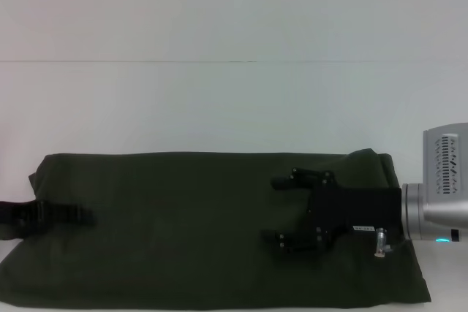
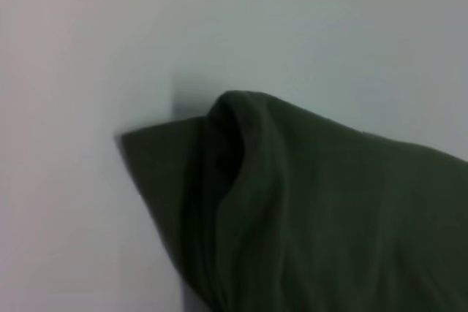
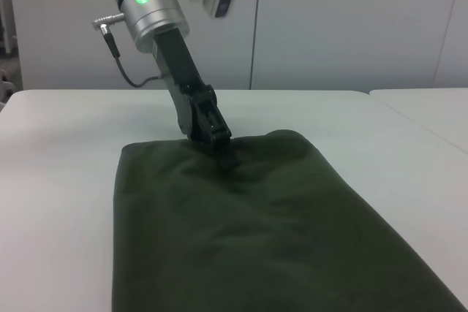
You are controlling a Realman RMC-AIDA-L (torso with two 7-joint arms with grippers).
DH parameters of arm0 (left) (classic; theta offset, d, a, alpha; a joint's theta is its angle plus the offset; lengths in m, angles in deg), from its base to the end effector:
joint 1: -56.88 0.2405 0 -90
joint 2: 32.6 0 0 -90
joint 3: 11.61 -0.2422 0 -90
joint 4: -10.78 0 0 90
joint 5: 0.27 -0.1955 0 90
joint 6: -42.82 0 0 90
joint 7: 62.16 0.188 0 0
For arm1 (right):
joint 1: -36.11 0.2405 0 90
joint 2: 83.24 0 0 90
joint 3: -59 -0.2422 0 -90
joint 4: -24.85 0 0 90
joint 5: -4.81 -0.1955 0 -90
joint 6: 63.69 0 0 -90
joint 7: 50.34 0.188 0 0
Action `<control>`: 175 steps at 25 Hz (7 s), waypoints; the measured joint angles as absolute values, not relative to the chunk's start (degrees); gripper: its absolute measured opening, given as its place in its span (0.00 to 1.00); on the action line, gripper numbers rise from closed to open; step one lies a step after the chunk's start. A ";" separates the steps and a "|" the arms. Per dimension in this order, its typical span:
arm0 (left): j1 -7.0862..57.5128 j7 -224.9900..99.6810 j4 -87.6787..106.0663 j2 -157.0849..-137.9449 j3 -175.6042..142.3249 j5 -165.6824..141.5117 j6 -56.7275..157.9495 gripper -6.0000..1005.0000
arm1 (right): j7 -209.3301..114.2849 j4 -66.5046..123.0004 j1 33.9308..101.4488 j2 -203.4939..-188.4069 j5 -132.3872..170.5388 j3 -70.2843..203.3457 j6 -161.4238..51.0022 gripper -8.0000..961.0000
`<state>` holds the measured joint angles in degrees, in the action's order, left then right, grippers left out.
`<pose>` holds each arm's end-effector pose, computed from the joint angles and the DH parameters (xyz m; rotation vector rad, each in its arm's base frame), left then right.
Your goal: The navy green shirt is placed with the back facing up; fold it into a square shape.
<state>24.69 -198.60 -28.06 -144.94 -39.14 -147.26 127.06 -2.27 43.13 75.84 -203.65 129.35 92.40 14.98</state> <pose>-0.3345 0.3240 0.0141 -2.0543 -1.9340 -0.1985 0.2159 0.3254 -0.1015 -2.8446 0.1003 0.5399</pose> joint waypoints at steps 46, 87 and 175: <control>22.97 -203.51 -35.87 -137.30 -40.66 -153.27 129.57 0.15 | -2.45 43.19 76.01 -203.65 129.17 91.97 15.97 0.94; 20.04 -213.25 -19.77 -155.35 -40.36 -122.86 131.21 0.14 | -6.59 41.12 74.23 -203.59 125.51 91.70 14.27 0.94; 34.56 -138.38 -23.85 -151.51 -44.92 -120.42 136.43 0.90 | 30.30 50.73 72.07 -203.14 112.38 106.68 9.47 0.05</control>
